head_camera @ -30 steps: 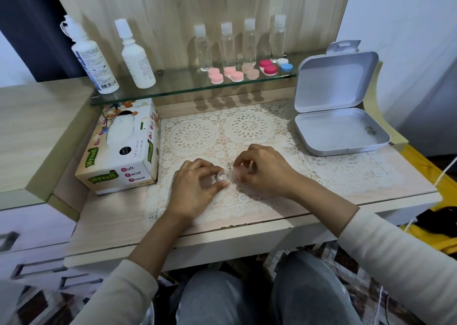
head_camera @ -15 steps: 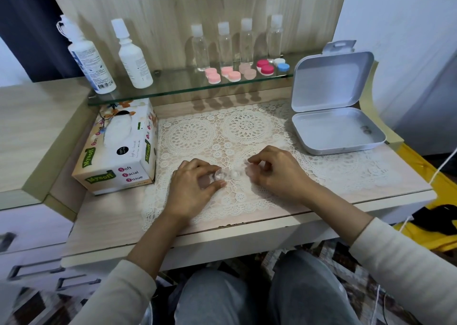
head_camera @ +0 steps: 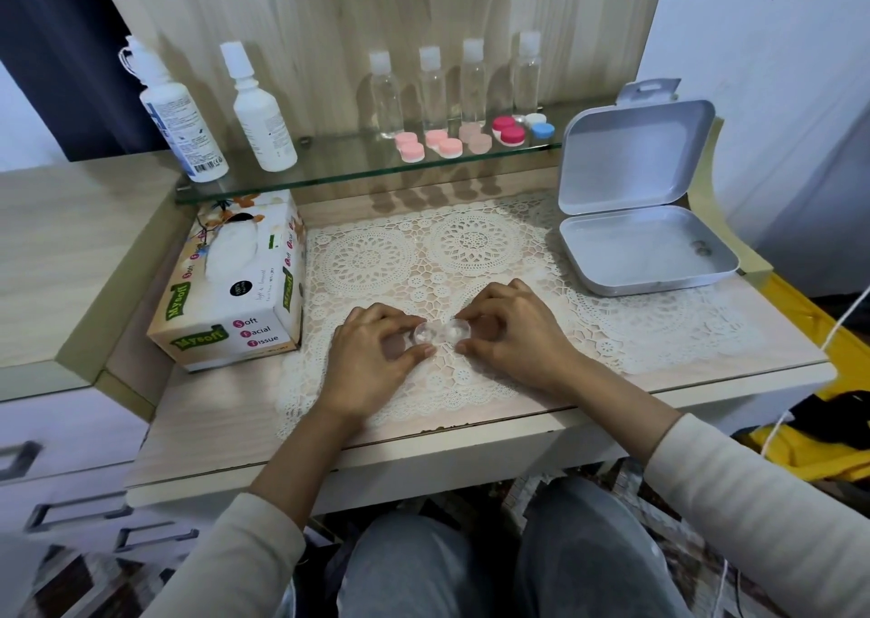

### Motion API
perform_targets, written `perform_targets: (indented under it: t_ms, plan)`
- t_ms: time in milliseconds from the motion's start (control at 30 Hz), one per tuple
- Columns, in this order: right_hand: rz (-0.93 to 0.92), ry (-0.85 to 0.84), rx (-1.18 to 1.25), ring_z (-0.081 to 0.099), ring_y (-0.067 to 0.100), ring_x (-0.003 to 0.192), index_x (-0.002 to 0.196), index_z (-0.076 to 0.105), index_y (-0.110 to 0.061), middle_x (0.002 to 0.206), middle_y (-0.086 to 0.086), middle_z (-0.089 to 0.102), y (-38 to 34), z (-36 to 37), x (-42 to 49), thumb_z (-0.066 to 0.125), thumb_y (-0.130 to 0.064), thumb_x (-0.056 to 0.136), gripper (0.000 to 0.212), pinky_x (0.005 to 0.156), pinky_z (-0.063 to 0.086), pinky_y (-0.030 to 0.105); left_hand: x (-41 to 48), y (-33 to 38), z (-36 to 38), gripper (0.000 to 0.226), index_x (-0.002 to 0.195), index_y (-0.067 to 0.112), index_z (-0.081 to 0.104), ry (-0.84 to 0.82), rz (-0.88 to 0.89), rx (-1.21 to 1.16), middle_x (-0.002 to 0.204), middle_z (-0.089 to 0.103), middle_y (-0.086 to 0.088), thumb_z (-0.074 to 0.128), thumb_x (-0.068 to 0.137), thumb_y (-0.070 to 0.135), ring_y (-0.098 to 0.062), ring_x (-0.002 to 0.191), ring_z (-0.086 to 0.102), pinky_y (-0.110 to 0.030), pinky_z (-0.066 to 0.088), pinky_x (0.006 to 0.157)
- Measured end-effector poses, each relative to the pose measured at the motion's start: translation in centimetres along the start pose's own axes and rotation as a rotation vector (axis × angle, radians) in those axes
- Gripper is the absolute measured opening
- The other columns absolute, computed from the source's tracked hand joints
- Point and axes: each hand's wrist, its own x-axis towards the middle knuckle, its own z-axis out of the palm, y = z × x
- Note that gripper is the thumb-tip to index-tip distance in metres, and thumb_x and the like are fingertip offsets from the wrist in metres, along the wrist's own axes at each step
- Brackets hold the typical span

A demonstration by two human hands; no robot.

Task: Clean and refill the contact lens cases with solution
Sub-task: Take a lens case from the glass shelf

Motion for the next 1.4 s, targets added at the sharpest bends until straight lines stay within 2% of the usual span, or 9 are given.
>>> perform_targets:
  t_ms: [300, 433, 533, 600, 667, 900, 1133, 1300, 1400]
  plan:
    - [0.026, 0.106, 0.106, 0.037, 0.013, 0.086, 0.097, 0.072, -0.019, 0.091, -0.004, 0.069, -0.4, -0.7, -0.5, 0.074, -0.028, 0.074, 0.024, 0.066, 0.025, 0.023, 0.2, 0.3, -0.6, 0.040, 0.107, 0.021, 0.069, -0.070, -0.055, 0.005, 0.099, 0.056, 0.009, 0.076, 0.071, 0.036, -0.014, 0.103, 0.050, -0.029, 0.038, 0.092]
    - [0.092, 0.143, 0.150, 0.043, 0.013, 0.091, 0.102, 0.071, -0.023, 0.080, -0.021, 0.058, 0.0, -2.1, -0.7, 0.073, -0.025, 0.076, 0.025, 0.070, 0.029, 0.024, 0.8, 0.9, -1.3, 0.048, 0.117, 0.021, 0.062, -0.109, -0.079, 0.050, 0.115, 0.056, 0.004, 0.068, 0.076, 0.045, -0.014, 0.113, 0.044, -0.033, 0.037, 0.099]
    - [0.093, 0.177, 0.129, 0.043, 0.012, 0.088, 0.103, 0.071, -0.020, 0.091, -0.009, 0.068, 1.1, -3.8, -0.7, 0.075, -0.023, 0.075, 0.029, 0.074, 0.037, 0.028, 1.6, 2.2, -0.9, 0.048, 0.123, 0.020, 0.059, -0.098, -0.044, 0.106, 0.125, 0.054, 0.002, 0.060, 0.083, 0.046, -0.015, 0.119, 0.040, -0.031, 0.031, 0.101]
    - [0.098, 0.222, 0.099, 0.044, 0.013, 0.087, 0.103, 0.070, -0.018, 0.086, -0.010, 0.067, 2.0, -5.2, -0.8, 0.075, -0.024, 0.074, 0.030, 0.076, 0.039, 0.029, 2.3, 3.3, 0.0, 0.045, 0.125, 0.018, 0.056, -0.130, -0.005, 0.093, 0.130, 0.052, 0.001, 0.055, 0.088, 0.042, -0.016, 0.122, 0.039, -0.029, 0.029, 0.101]
    - [0.119, 0.278, 0.067, 0.045, 0.014, 0.087, 0.102, 0.071, -0.018, 0.080, -0.013, 0.064, 3.1, -6.8, -1.0, 0.075, -0.024, 0.075, 0.029, 0.074, 0.037, 0.028, 2.8, 4.6, 1.4, 0.043, 0.129, 0.017, 0.053, -0.179, 0.029, 0.053, 0.134, 0.049, 0.001, 0.049, 0.092, 0.039, -0.015, 0.125, 0.037, -0.028, 0.027, 0.103]
    - [0.104, 0.459, -0.162, 0.053, 0.026, 0.089, 0.097, 0.072, -0.010, 0.090, 0.002, 0.071, 7.5, -11.3, -1.2, 0.075, -0.015, 0.073, 0.025, 0.074, 0.031, 0.024, 4.4, 7.2, 5.9, 0.051, 0.138, 0.019, 0.041, -0.288, 0.165, 0.167, 0.148, 0.033, 0.001, 0.043, 0.093, 0.043, -0.018, 0.135, 0.025, -0.030, 0.018, 0.113]
    - [-0.129, 0.503, -0.493, 0.057, 0.035, 0.068, 0.084, 0.071, -0.004, 0.075, 0.008, 0.069, 10.6, -12.2, -0.6, 0.083, -0.001, 0.054, 0.033, 0.065, 0.043, 0.034, 4.6, 8.1, 7.7, 0.052, 0.139, 0.023, 0.039, -0.287, 0.177, 0.259, 0.149, 0.031, 0.005, 0.035, 0.094, 0.050, -0.014, 0.137, 0.024, -0.037, 0.015, 0.114]
    - [-0.308, 0.532, -0.659, 0.056, 0.031, 0.063, 0.084, 0.071, -0.008, 0.075, 0.005, 0.068, 11.3, -12.1, -0.4, 0.080, 0.004, 0.054, 0.033, 0.065, 0.027, 0.028, 4.4, 7.9, 7.7, 0.051, 0.137, 0.024, 0.041, -0.268, 0.180, 0.248, 0.148, 0.032, 0.008, 0.033, 0.094, 0.049, -0.012, 0.136, 0.024, -0.036, 0.013, 0.114]
    - [-0.384, 0.534, -0.691, 0.056, 0.030, 0.063, 0.086, 0.071, -0.009, 0.077, 0.004, 0.069, 11.7, -12.0, -0.3, 0.076, 0.006, 0.057, 0.032, 0.066, 0.027, 0.029, 4.4, 7.9, 7.8, 0.051, 0.137, 0.024, 0.041, -0.271, 0.178, 0.244, 0.148, 0.032, 0.008, 0.032, 0.094, 0.049, -0.012, 0.136, 0.024, -0.037, 0.013, 0.114]
